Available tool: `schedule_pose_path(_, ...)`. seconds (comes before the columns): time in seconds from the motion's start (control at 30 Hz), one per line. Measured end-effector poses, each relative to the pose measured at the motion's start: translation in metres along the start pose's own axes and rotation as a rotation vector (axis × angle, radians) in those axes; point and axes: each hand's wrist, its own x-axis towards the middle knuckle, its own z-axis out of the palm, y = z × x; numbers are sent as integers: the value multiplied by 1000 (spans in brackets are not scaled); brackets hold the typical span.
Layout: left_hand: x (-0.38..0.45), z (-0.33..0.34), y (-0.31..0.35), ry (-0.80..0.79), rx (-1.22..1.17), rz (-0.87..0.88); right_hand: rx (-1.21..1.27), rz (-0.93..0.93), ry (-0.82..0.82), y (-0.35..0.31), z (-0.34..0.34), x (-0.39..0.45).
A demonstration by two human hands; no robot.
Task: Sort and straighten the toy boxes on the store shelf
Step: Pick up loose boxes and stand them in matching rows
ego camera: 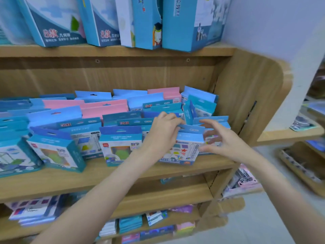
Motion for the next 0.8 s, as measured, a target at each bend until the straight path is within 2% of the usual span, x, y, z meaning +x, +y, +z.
schedule_pose_path(0.13, 11, 35, 21, -16, -134, -108, -311, 5, 168, 16, 1, 2)
schedule_pose_path(0.2, 13, 37, 22, -29, -216, -151, -439, 18, 166, 29, -14, 1)
schedule_pose_path(0.33, 0, 41, 5, -177, -230, -329, -609, 15, 223, 52, -38, 0)
schedule_pose_path(0.43, -15, 59, 10, -293, -377, -461, -823, -20, 236, 59, -25, 1)
schedule_pose_path(0.53, -18, 76, 18, -314, -485, -540, -997, -53, 285, 69, -6, 3)
schedule_pose_path(0.67, -24, 75, 17, -295, -433, -454, -1003, -73, 372, 72, 0, 1)
schedule_pose_path(0.8, -47, 49, 5, -61, -211, -272, -963, -132, 428, 71, 11, -7)
